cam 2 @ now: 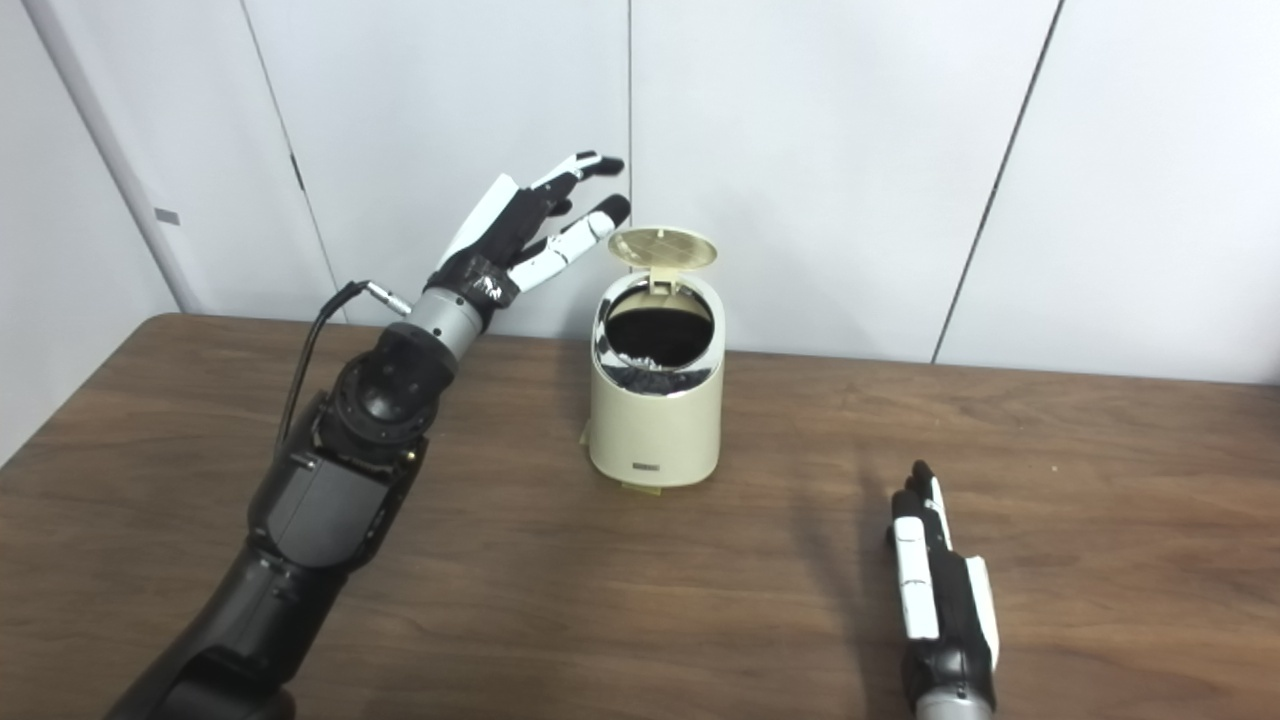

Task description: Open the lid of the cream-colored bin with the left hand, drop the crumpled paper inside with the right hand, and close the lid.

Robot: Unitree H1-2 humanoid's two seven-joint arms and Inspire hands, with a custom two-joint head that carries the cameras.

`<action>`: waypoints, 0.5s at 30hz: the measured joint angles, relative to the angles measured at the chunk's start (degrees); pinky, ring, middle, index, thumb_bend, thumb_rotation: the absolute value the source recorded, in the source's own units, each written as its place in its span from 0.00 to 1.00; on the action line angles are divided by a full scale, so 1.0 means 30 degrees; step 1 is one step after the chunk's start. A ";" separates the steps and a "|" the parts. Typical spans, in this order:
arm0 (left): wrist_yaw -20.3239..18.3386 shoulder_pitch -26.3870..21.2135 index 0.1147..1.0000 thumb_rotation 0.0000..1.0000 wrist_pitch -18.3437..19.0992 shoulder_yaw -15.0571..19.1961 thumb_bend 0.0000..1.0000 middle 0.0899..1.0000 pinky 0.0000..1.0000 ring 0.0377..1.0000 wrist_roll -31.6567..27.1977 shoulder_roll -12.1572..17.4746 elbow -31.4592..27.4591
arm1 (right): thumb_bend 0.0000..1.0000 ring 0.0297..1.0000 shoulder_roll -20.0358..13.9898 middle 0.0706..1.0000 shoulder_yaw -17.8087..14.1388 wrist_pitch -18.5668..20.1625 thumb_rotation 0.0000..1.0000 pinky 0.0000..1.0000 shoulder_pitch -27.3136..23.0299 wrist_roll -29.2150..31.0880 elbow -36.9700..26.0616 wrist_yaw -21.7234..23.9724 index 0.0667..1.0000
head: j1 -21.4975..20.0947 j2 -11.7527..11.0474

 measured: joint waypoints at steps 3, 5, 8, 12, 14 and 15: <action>-0.0329 -0.0481 0.85 0.86 -0.0001 -0.0597 0.63 0.96 0.90 0.99 0.0705 0.0019 0.0443 | 0.57 0.99 0.0020 1.00 0.0238 -0.0014 1.00 1.00 0.0006 -0.0104 0.0007 0.0001 1.00 | -0.0234 0.0029; -0.0555 -0.0709 0.82 0.86 -0.0052 -0.1009 0.64 0.98 0.88 1.00 0.1154 0.0053 0.0492 | 0.58 0.99 0.0127 1.00 0.0333 -0.0003 1.00 1.00 0.0004 -0.0155 0.0017 -0.0008 1.00 | -0.0439 0.0059; -0.0655 -0.0924 0.73 0.88 -0.0511 -0.1572 0.64 0.99 0.88 1.00 0.1954 0.0158 0.0699 | 0.58 0.99 0.0381 0.99 0.0370 0.0006 1.00 1.00 -0.0016 -0.0238 0.0019 -0.0103 1.00 | -0.0556 0.0088; -0.0646 -0.1063 0.65 0.89 -0.1303 -0.2446 0.66 0.97 0.90 0.99 0.3651 0.0730 0.1104 | 0.57 0.99 0.0461 0.99 0.0448 0.0016 1.00 1.00 -0.0054 -0.0380 0.0044 -0.0213 1.00 | -0.0937 0.0117; -0.0640 -0.1063 0.64 0.88 -0.1528 -0.2566 0.67 0.97 0.90 0.99 0.4296 0.0983 0.1102 | 0.57 0.99 0.0503 0.99 0.0464 0.0118 1.00 1.00 -0.0056 -0.0420 0.0043 -0.0242 1.00 | -0.1171 0.0175; -0.0660 -0.1064 0.63 0.87 -0.1638 -0.2586 0.67 0.97 0.90 0.99 0.4398 0.1072 0.1101 | 0.57 0.99 0.0533 0.99 0.0473 0.0163 1.00 1.00 -0.0053 -0.0474 0.0043 -0.0263 1.00 | -0.1230 0.0176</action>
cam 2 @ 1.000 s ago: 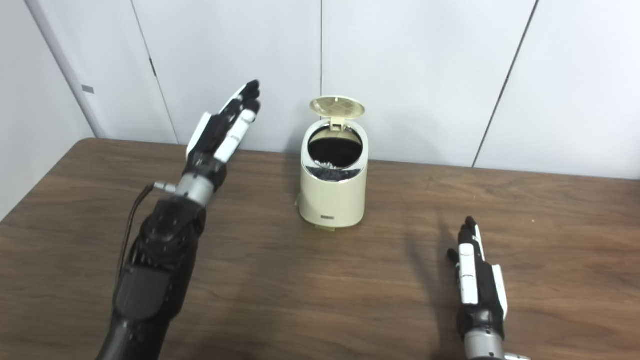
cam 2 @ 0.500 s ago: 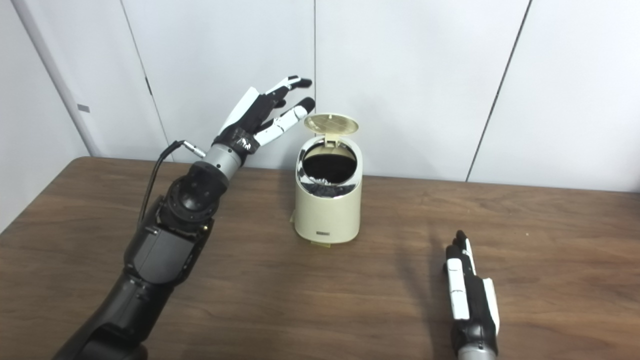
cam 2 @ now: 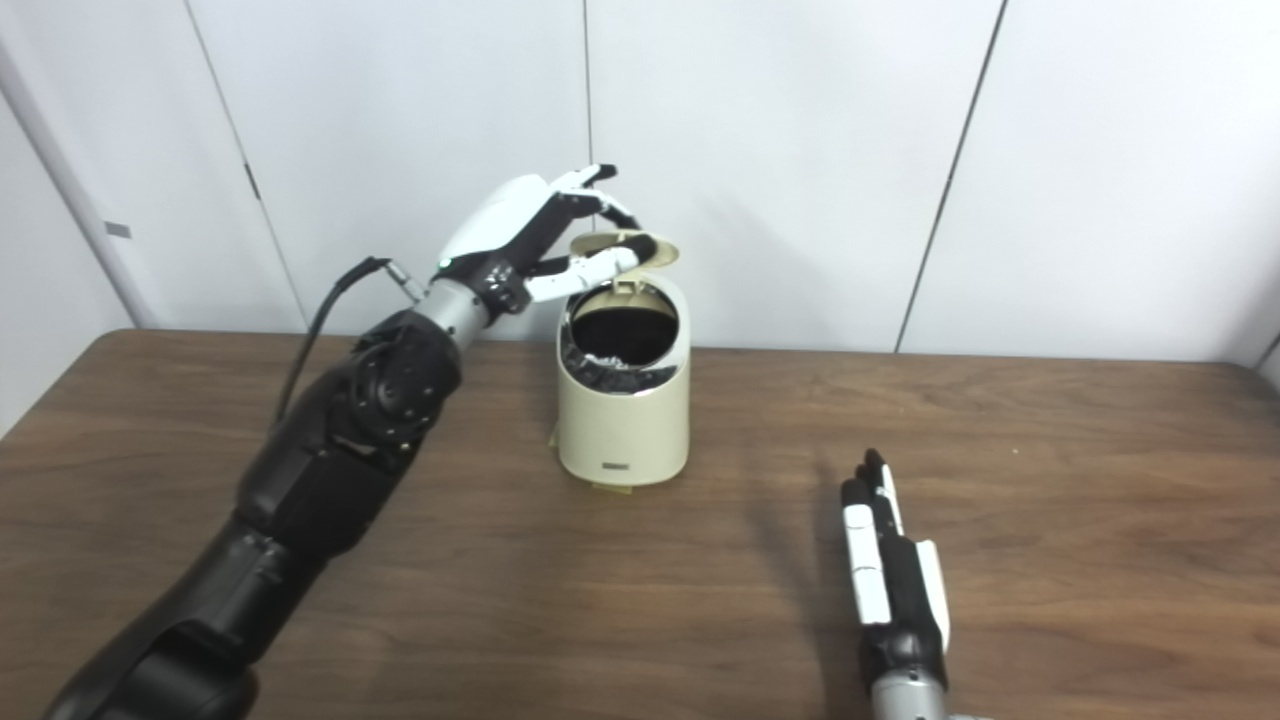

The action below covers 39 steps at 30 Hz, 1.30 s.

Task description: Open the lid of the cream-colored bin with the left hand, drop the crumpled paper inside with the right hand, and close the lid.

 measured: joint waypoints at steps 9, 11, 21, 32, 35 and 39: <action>-0.0797 0.0017 0.57 0.94 -0.0211 -0.0286 0.62 0.89 0.88 0.94 0.1089 0.0389 -0.0534 | 0.53 0.95 -0.0060 0.97 0.0289 0.0078 1.00 0.94 -0.0026 -0.1040 0.0001 -0.0439 1.00 | -0.0410 0.0205; -0.0870 0.0059 0.57 0.94 -0.0323 -0.0484 0.62 0.89 0.87 0.94 0.1614 0.0561 -0.1007 | 0.54 0.95 -0.0061 0.97 0.0336 0.0095 1.00 0.93 -0.0032 -0.1150 0.0000 -0.0486 1.00 | -0.0440 0.0321; -0.1972 0.0560 0.60 0.95 -0.0255 -0.0399 0.62 0.88 0.88 0.95 0.2290 0.0670 -0.2077 | 0.54 0.94 -0.0057 0.97 0.0391 0.0526 1.00 0.95 -0.0062 -0.1531 -0.0017 -0.0555 1.00 | -0.0498 0.0849; -0.2128 0.1007 0.61 0.97 -0.0984 -0.0515 0.65 0.87 0.86 0.94 0.2747 0.0779 -0.2017 | 0.54 0.93 -0.0027 0.96 0.0658 0.0807 1.00 0.96 -0.0146 -0.2179 -0.0044 -0.0562 1.00 | -0.0703 0.1113; -0.2136 0.1198 0.62 0.96 -0.1203 -0.0560 0.64 0.87 0.86 0.95 0.2874 0.0823 -0.1858 | 0.54 0.94 0.0015 0.96 0.0695 0.0827 1.00 0.97 -0.0147 -0.2168 -0.0062 -0.0551 1.00 | -0.0733 0.1171; -0.2166 0.1331 0.62 0.95 -0.1740 -0.0769 0.62 0.87 0.85 0.94 0.3182 0.0892 -0.1485 | 0.53 0.95 0.0066 0.96 0.0640 0.0873 1.00 0.97 -0.0163 -0.2052 -0.0229 -0.0550 1.00 | -0.0733 0.1288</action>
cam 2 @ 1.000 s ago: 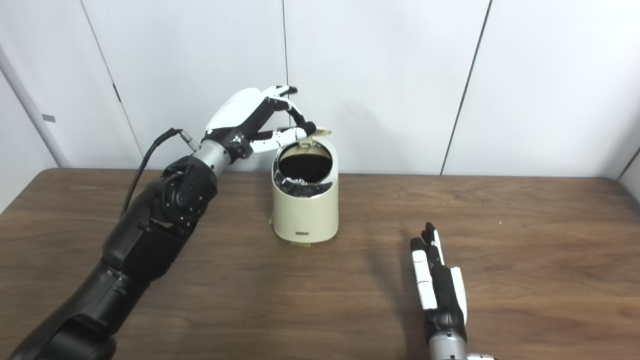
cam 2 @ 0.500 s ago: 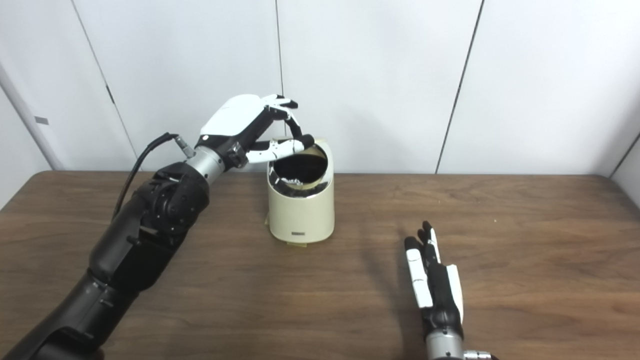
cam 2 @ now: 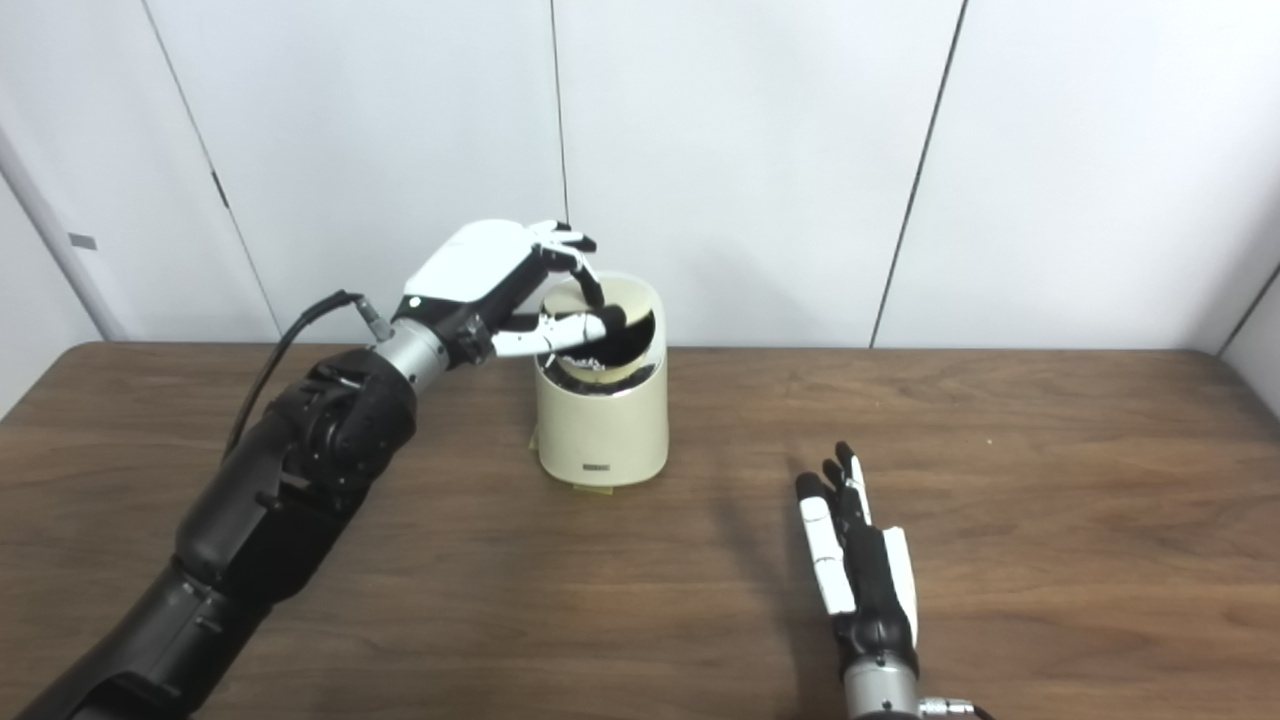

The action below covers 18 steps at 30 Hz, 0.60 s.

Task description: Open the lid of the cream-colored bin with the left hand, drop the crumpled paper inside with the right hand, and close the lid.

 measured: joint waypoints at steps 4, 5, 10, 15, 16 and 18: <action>-0.0114 0.0043 0.62 0.95 -0.0148 -0.0117 0.61 0.88 0.85 0.96 0.0474 0.0011 0.0015 | 0.55 0.95 0.0013 0.96 -0.0101 0.0070 1.00 1.00 -0.0014 0.0525 -0.0029 0.0102 1.00 | 0.0029 0.0088; -0.0154 0.0043 0.62 0.95 -0.0149 -0.0117 0.61 0.89 0.85 0.96 0.0509 0.0011 0.0015 | 0.55 0.95 0.0022 0.96 -0.0092 0.0070 1.00 1.00 -0.0015 0.0558 -0.0029 0.0117 1.00 | 0.0029 0.0088; -0.0554 0.0091 0.61 0.94 -0.0144 -0.0141 0.60 0.88 0.83 0.94 0.0659 0.0017 0.0021 | 0.54 0.95 0.0029 0.96 -0.0087 0.0276 1.00 0.97 -0.0024 0.0578 -0.0115 0.0119 1.00 | -0.0059 0.0206; -0.0871 0.0322 0.62 0.90 -0.0131 -0.0142 0.59 0.88 0.86 0.95 0.0776 0.0015 0.0052 | 0.54 0.96 0.0041 0.96 -0.0059 0.0645 1.00 1.00 -0.0075 0.0570 -0.0446 0.0123 1.00 | -0.0059 0.0294; -0.0883 0.0374 0.63 0.90 -0.0128 -0.0135 0.59 0.88 0.87 0.95 0.0776 0.0014 0.0051 | 0.54 0.96 0.0048 0.96 -0.0054 0.0650 1.00 1.00 -0.0071 0.0574 -0.0453 0.0125 1.00 | -0.0088 0.0352; -0.0896 0.0402 0.63 0.91 -0.0133 -0.0134 0.59 0.88 0.87 0.96 0.0776 0.0014 0.0051 | 0.53 0.96 0.0051 0.96 -0.0054 0.0660 1.00 1.00 -0.0069 0.0586 -0.0459 0.0134 1.00 | -0.0088 0.0352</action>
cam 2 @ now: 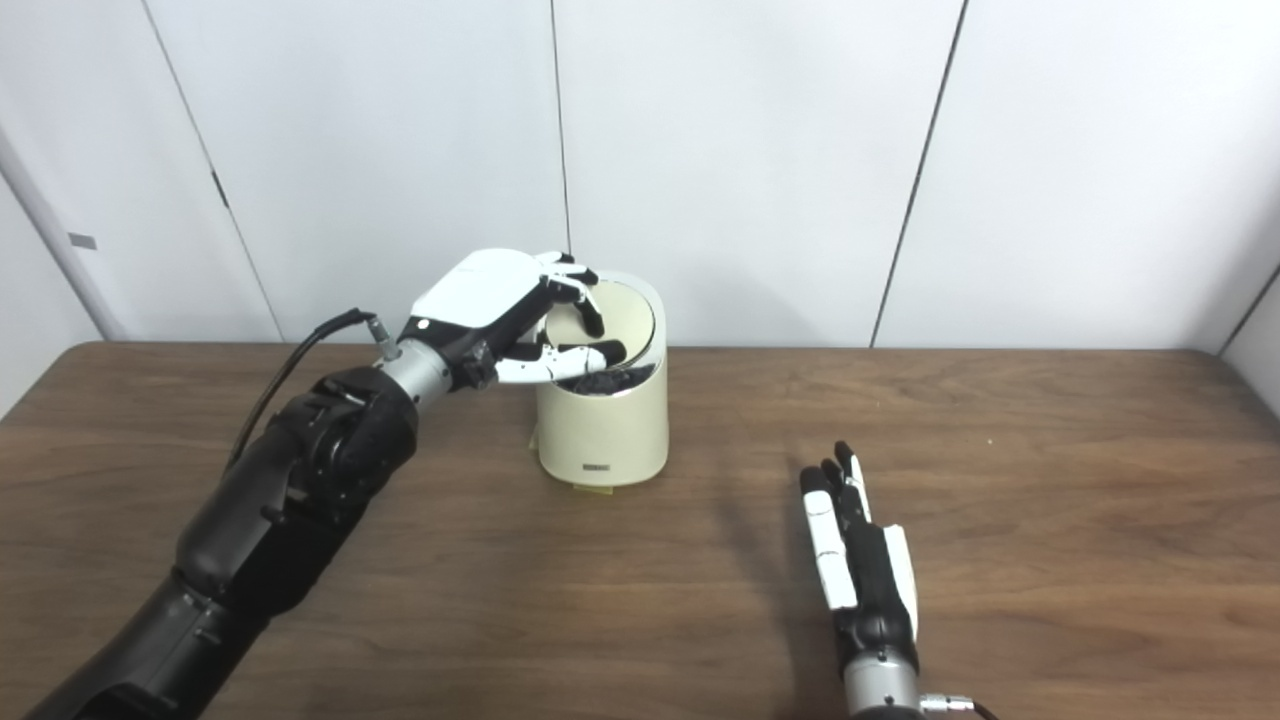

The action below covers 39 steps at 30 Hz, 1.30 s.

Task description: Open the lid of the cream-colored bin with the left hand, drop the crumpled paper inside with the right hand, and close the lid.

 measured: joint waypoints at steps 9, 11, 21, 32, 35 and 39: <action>0.0006 0.0004 0.66 0.97 -0.0378 -0.0289 0.63 0.89 0.87 0.96 0.0430 0.0037 0.0106 | 0.52 0.97 0.0089 0.97 -0.0074 0.0048 1.00 1.00 0.0002 0.0396 -0.0027 0.0018 1.00 | -0.0088 0.0088; 0.0096 0.0003 0.65 0.97 -0.0585 -0.0380 0.63 0.88 0.88 0.95 0.0576 0.0094 0.0232 | 0.51 0.96 0.0085 0.97 -0.0061 0.0149 1.00 1.00 0.0000 0.0335 -0.0073 0.0013 1.00 | -0.0088 0.0088; 0.1509 -0.0600 0.61 1.00 -0.2232 -0.2230 0.63 0.89 0.94 0.96 0.3511 0.0764 0.0856 | 0.52 0.96 0.0088 0.96 -0.0061 0.0260 1.00 1.00 0.0003 0.0285 -0.0123 -0.0047 1.00 | -0.0205 0.0146; 0.1411 -0.0576 0.62 0.99 -0.2337 -0.2040 0.61 0.88 0.94 0.94 0.3362 0.0782 0.0790 | 0.52 0.95 0.0143 0.96 -0.0068 0.0337 1.00 1.00 -0.0001 0.0296 -0.0163 -0.0077 1.00 | -0.0205 0.0176; 0.0973 -0.0424 0.64 0.95 -0.2165 -0.1450 0.62 0.86 0.90 0.92 0.2301 0.0712 0.0701 | 0.52 0.96 0.0136 0.96 -0.0043 0.0342 1.00 1.00 -0.0007 0.0262 -0.0163 -0.0075 1.00 | -0.0205 0.0176; 0.0817 0.0468 0.70 0.90 -0.1866 0.0066 0.58 0.85 0.81 0.89 0.0053 0.0160 0.0535 | 0.52 0.96 0.0147 0.95 -0.0028 0.0334 1.00 1.00 -0.0031 0.0314 -0.0160 -0.0069 1.00 | -0.0205 0.0117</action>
